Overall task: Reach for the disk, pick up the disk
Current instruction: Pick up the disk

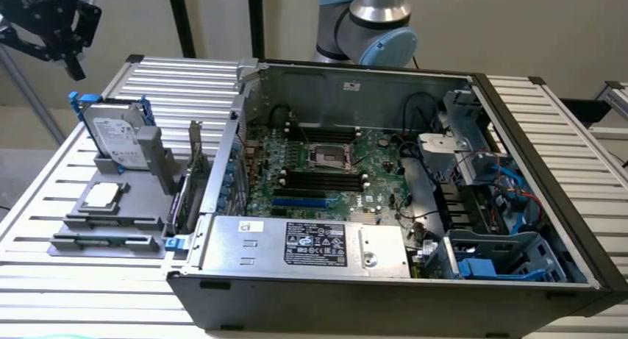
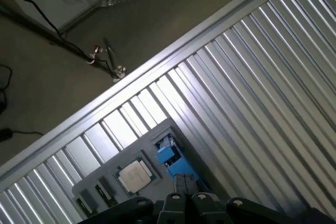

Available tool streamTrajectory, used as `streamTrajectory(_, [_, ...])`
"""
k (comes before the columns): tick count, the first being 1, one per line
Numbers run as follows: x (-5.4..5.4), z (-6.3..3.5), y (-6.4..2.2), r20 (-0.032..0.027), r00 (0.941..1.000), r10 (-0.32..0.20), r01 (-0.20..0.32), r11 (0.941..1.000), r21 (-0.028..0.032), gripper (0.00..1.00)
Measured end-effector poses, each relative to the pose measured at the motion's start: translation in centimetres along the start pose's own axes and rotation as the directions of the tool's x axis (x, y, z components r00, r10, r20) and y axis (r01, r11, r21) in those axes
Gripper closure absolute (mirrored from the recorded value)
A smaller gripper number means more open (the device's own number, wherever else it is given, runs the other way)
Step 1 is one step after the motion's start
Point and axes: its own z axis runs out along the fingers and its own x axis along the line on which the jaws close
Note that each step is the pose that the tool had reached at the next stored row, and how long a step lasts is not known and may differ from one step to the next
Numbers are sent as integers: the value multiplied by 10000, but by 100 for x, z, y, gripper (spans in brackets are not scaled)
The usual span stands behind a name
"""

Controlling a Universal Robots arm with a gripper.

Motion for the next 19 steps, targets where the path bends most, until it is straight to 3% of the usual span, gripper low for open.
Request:
streamTrajectory(4, [0, 0, 0, -28, 9973, -735, 735, 9973, -3, 89])
streamTrajectory(9, [0, 0, 0, -63, 9866, -1632, 1632, 9866, -10, 89])
streamTrajectory(13, [0, 0, 0, -91, 9722, -2341, 2341, 9722, -17, 89])
streamTrajectory(19, [0, 1, 0, -131, 9403, -3400, 3400, 9404, -32, 89])
